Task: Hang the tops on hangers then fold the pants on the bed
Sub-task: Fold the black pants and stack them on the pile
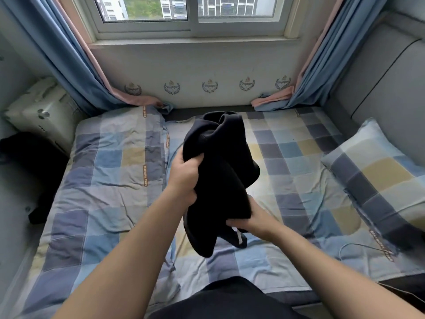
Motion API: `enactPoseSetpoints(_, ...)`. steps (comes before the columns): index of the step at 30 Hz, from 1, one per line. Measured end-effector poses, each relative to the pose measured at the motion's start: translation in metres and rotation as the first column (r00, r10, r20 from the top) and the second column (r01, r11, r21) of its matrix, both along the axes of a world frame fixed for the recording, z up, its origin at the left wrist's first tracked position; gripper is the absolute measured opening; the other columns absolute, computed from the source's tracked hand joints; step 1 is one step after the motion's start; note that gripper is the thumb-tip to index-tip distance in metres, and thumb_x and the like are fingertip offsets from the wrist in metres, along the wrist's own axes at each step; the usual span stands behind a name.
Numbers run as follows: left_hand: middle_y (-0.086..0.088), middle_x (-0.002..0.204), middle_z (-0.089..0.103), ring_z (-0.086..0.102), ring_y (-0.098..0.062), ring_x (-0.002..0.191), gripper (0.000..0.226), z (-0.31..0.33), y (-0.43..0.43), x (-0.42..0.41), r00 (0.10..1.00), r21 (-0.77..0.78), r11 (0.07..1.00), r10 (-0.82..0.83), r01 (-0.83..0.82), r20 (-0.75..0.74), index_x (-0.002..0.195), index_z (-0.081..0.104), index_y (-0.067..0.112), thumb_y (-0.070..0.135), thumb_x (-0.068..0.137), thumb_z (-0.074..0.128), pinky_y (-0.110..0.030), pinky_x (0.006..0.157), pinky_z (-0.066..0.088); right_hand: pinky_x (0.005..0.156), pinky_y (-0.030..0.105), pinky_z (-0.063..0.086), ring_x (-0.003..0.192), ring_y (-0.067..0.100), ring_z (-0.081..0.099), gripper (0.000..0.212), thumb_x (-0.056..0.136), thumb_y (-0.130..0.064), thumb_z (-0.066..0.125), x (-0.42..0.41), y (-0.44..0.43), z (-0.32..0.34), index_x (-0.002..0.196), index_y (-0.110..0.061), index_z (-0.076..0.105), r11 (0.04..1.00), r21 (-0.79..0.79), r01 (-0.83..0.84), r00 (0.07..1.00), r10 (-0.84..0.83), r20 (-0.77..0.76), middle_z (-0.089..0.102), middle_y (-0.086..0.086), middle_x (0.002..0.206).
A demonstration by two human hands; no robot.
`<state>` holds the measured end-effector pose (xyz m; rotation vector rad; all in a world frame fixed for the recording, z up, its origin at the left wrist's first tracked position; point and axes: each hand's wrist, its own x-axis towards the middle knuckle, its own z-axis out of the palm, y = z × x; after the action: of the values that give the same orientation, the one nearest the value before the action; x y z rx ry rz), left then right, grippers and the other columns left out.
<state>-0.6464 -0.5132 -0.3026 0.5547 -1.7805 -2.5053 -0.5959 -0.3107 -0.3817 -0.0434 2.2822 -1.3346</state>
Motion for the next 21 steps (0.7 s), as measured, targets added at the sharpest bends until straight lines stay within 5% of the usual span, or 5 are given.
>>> enactPoseSetpoints(4, -0.011, 0.117, 0.072, 0.068, -0.033, 0.110, 0.024, -0.006, -0.008, -0.001, 0.998, -0.043, 0.999, 0.021, -0.019, 0.051, 0.122, 0.066, 0.019, 0.014, 0.099, 0.062, -0.053, 0.097, 0.055, 0.057, 0.043, 0.059, 0.073, 0.026, 0.070, 0.005, 0.096, -0.025, 0.060, -0.018, 0.002, 0.009, 0.097, -0.023, 0.064, 0.983, 0.104, 0.149, 0.987, -0.142, -0.078, 0.068, 0.005, 0.083)
enactPoseSetpoints(10, 0.000, 0.134, 0.060, 0.059, -0.021, 0.124, 0.062, -0.022, -0.022, 0.007, 0.985, -0.331, 0.928, -0.169, 0.170, 0.032, 0.148, 0.046, 0.018, 0.021, 0.092, 0.074, -0.032, 0.102, 0.052, 0.049, 0.034, 0.057, 0.051, 0.025, 0.066, 0.021, 0.102, -0.020, 0.057, -0.030, 0.001, 0.051, 0.093, -0.002, 0.064, 0.930, -0.188, 0.316, 0.948, -0.302, 0.098, 0.060, 0.011, 0.073)
enactPoseSetpoints(13, 0.013, 0.118, 0.062, 0.059, -0.001, 0.110, 0.054, -0.025, -0.015, 0.029, 0.934, -0.479, 0.815, -0.356, 0.327, 0.032, 0.127, 0.060, 0.031, 0.038, 0.080, 0.084, -0.005, 0.075, 0.048, 0.047, 0.029, 0.056, 0.050, 0.022, 0.067, 0.019, 0.103, -0.017, 0.056, -0.038, -0.003, 0.076, 0.096, -0.001, 0.064, 0.846, -0.298, 0.442, 0.896, -0.398, 0.198, 0.062, 0.015, 0.079)
enactPoseSetpoints(18, 0.014, 0.121, 0.065, 0.063, -0.001, 0.111, 0.075, -0.038, 0.015, 0.058, 0.777, -0.501, 0.634, -0.614, 0.590, 0.138, 0.123, 0.057, 0.036, 0.066, 0.058, 0.080, -0.026, 0.094, 0.054, 0.052, 0.029, 0.058, 0.059, 0.025, 0.072, 0.017, 0.104, -0.014, 0.052, -0.044, -0.003, 0.107, 0.100, 0.000, 0.061, 0.698, -0.458, 0.550, 0.832, -0.409, 0.375, 0.066, 0.017, 0.085)
enactPoseSetpoints(21, 0.013, 0.112, 0.069, 0.067, -0.005, 0.104, 0.055, -0.053, 0.038, 0.060, 0.829, -0.540, 0.663, -0.544, 0.518, 0.126, 0.118, 0.057, 0.034, 0.054, 0.071, 0.078, -0.037, 0.092, 0.057, 0.056, 0.029, 0.059, 0.071, 0.028, 0.076, 0.018, 0.103, -0.014, 0.053, -0.045, -0.005, 0.122, 0.103, 0.001, 0.062, 0.661, -0.529, 0.532, 0.844, -0.361, 0.398, 0.072, 0.019, 0.087)
